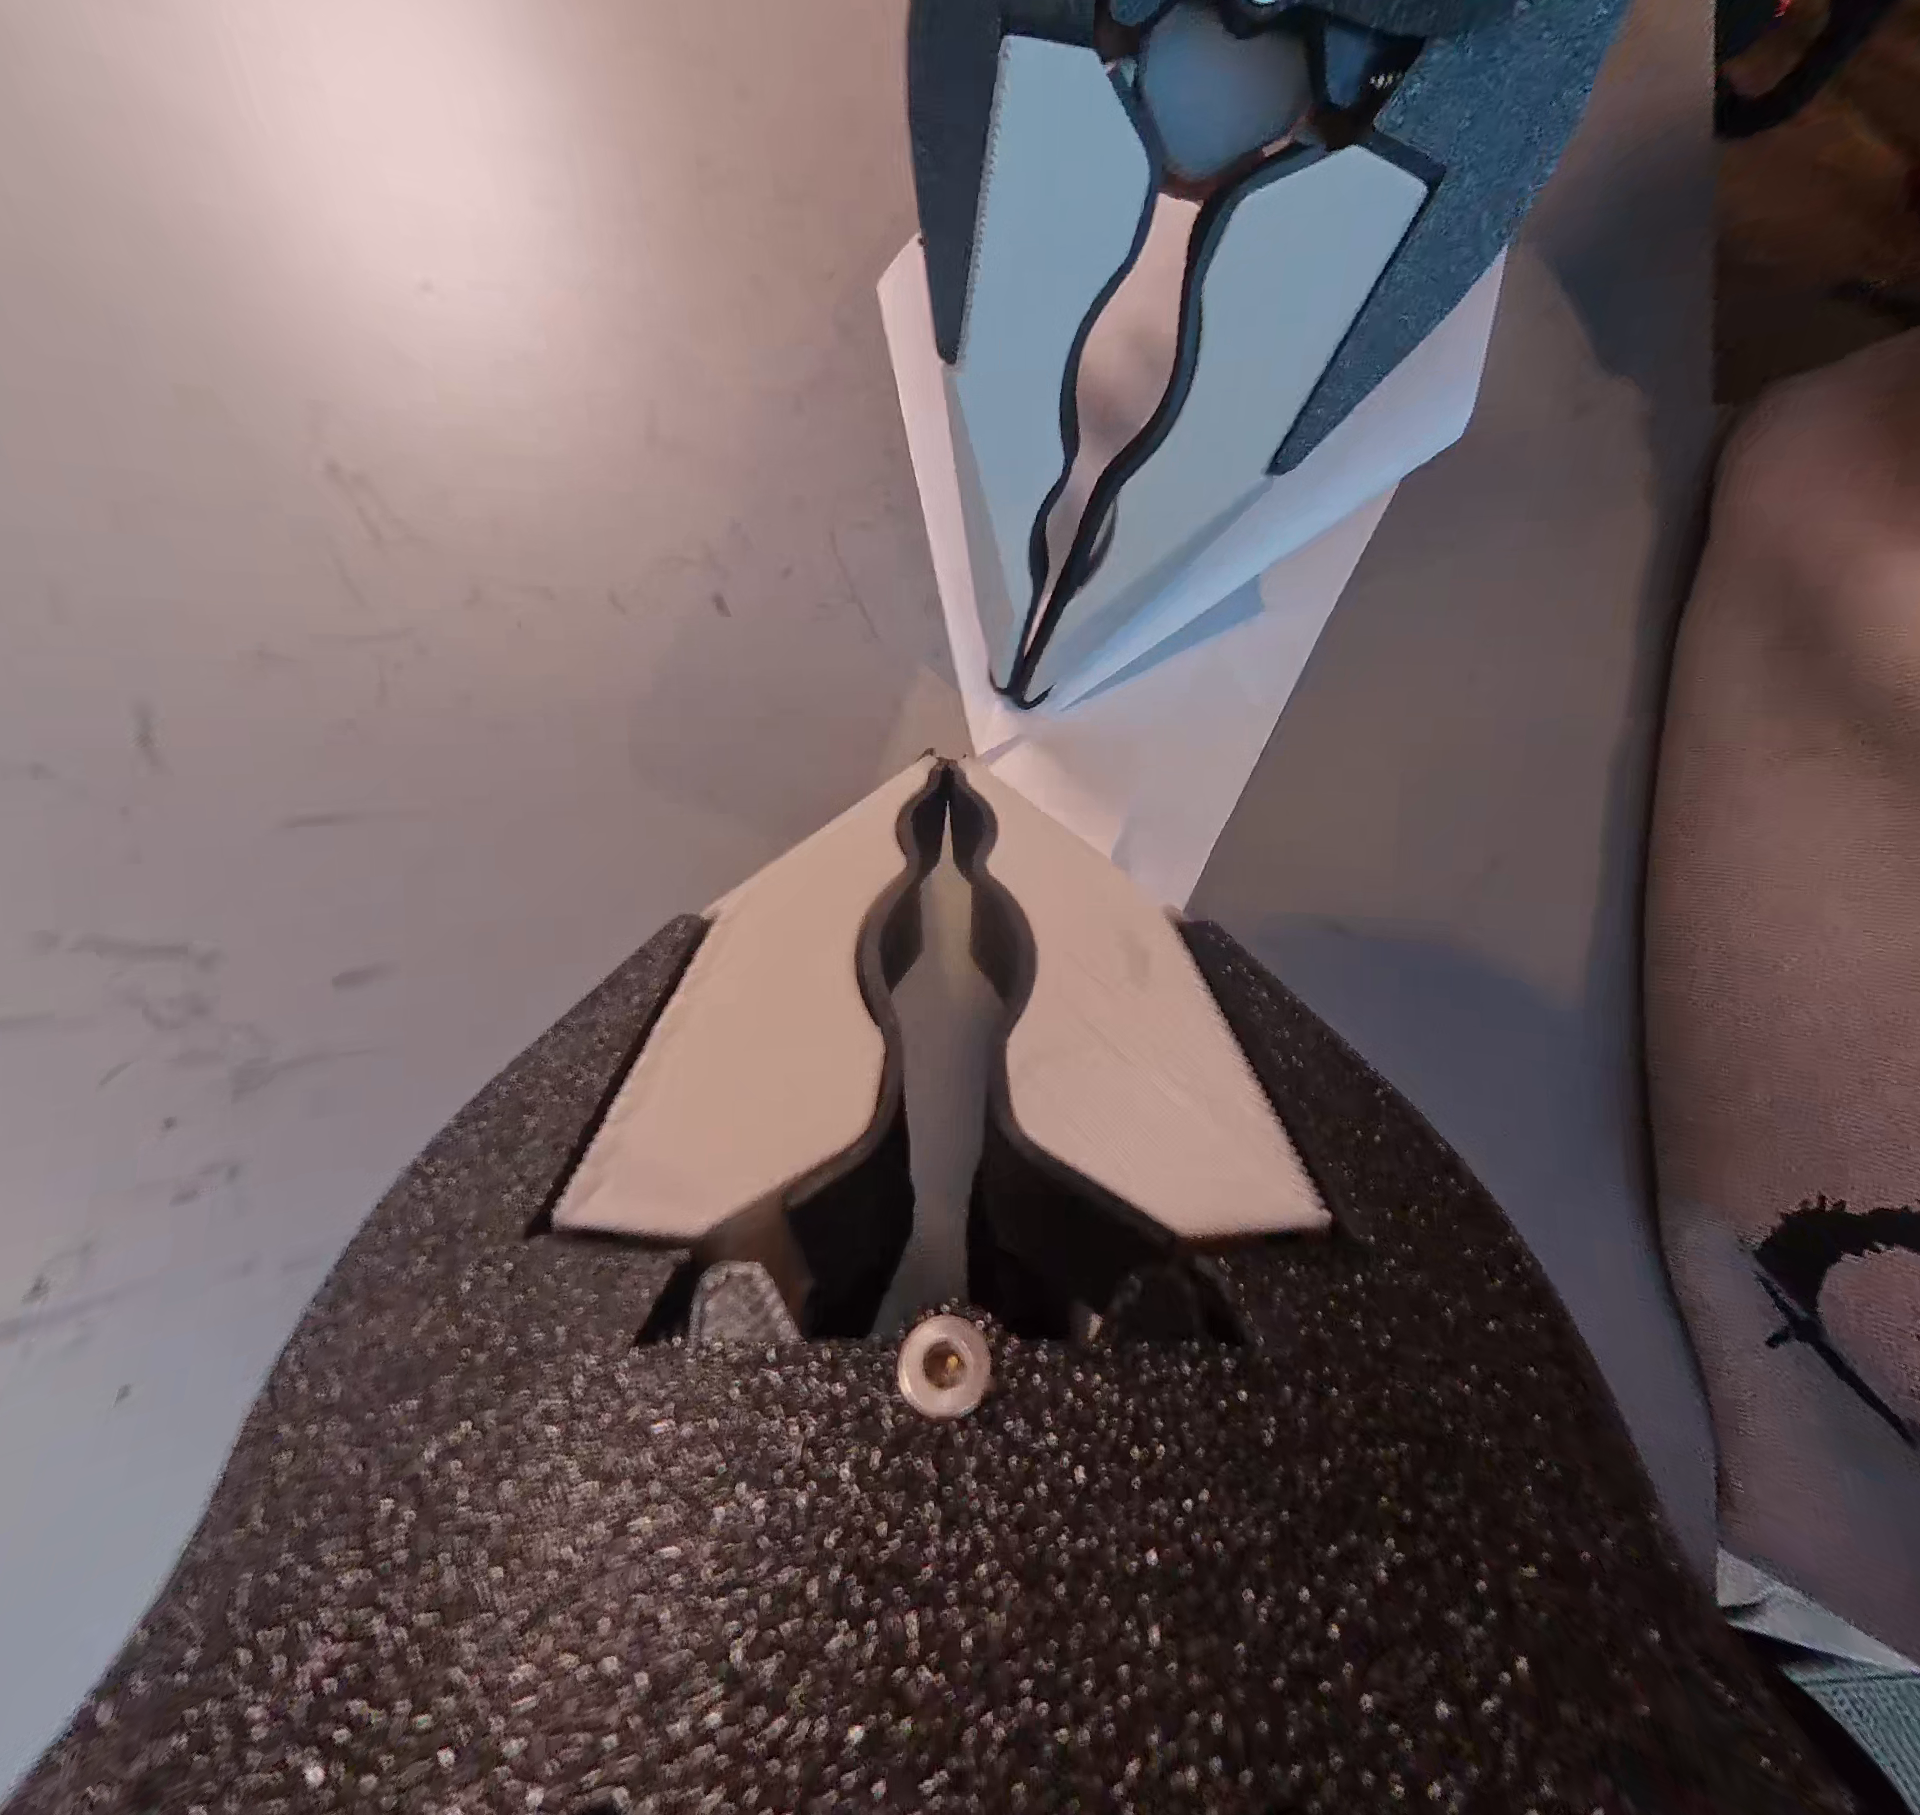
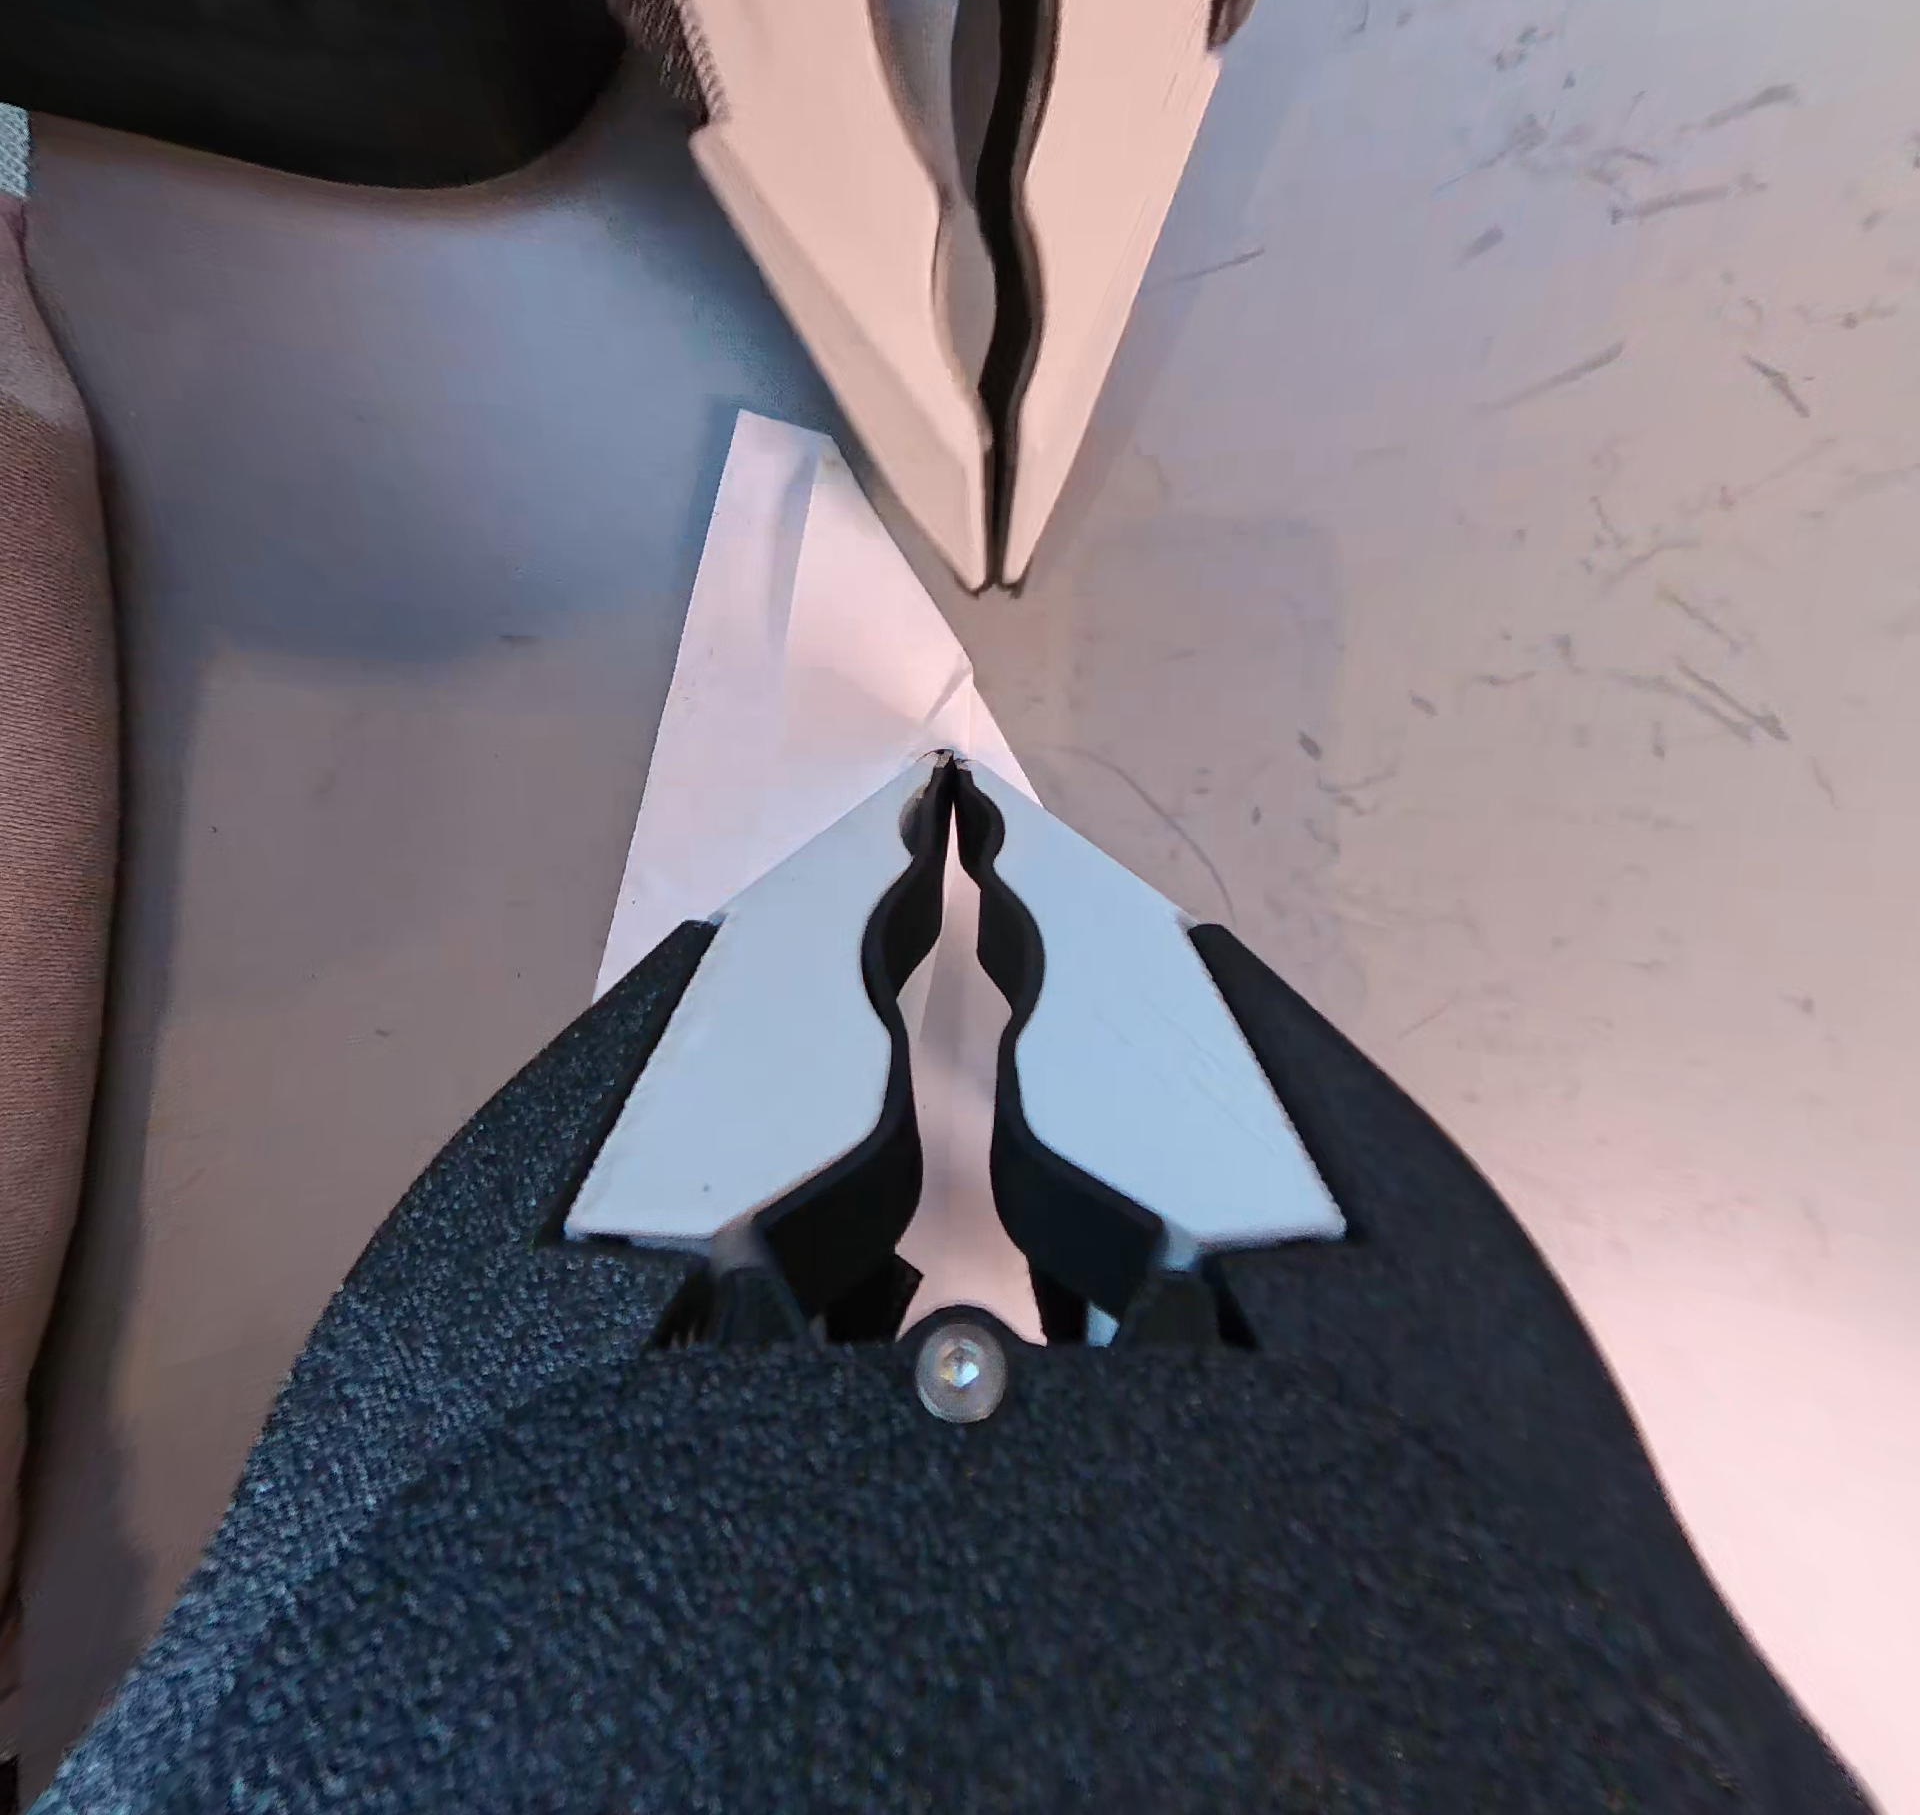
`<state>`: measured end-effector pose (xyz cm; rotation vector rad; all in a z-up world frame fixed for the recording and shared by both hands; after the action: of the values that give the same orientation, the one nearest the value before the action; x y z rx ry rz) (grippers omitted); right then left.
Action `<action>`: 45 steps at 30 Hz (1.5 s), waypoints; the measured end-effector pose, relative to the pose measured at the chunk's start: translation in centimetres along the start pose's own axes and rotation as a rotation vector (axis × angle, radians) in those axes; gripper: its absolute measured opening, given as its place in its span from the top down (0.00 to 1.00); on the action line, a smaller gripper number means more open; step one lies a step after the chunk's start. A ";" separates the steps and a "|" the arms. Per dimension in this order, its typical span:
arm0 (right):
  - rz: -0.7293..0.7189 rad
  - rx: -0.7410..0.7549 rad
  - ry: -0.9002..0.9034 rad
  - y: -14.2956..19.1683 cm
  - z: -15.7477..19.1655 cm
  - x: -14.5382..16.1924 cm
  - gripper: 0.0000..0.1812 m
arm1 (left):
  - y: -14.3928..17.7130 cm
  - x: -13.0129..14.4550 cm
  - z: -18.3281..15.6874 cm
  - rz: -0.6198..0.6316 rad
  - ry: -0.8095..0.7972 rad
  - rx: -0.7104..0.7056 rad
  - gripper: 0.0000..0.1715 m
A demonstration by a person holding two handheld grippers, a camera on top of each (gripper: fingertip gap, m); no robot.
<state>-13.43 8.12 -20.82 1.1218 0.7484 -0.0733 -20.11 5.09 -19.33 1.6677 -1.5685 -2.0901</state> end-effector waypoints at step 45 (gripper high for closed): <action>0.245 0.135 0.093 4.2 0.5 5.1 0.85 | -0.6 2.4 -4.0 0.098 0.011 -0.018 1.00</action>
<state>-7.54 11.17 -20.32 1.3457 0.6908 0.1375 -17.81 1.42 -21.08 1.5604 -1.5888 -2.0387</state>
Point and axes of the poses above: each gripper's, where its closed fingertips meet, y back along the fingers, x out of its underside, z = x × y across the jaws, the point moved 4 cm from there along y, back along the fingers, and after that the axes turned 10 degrees about -x, right-handed, at the moved point
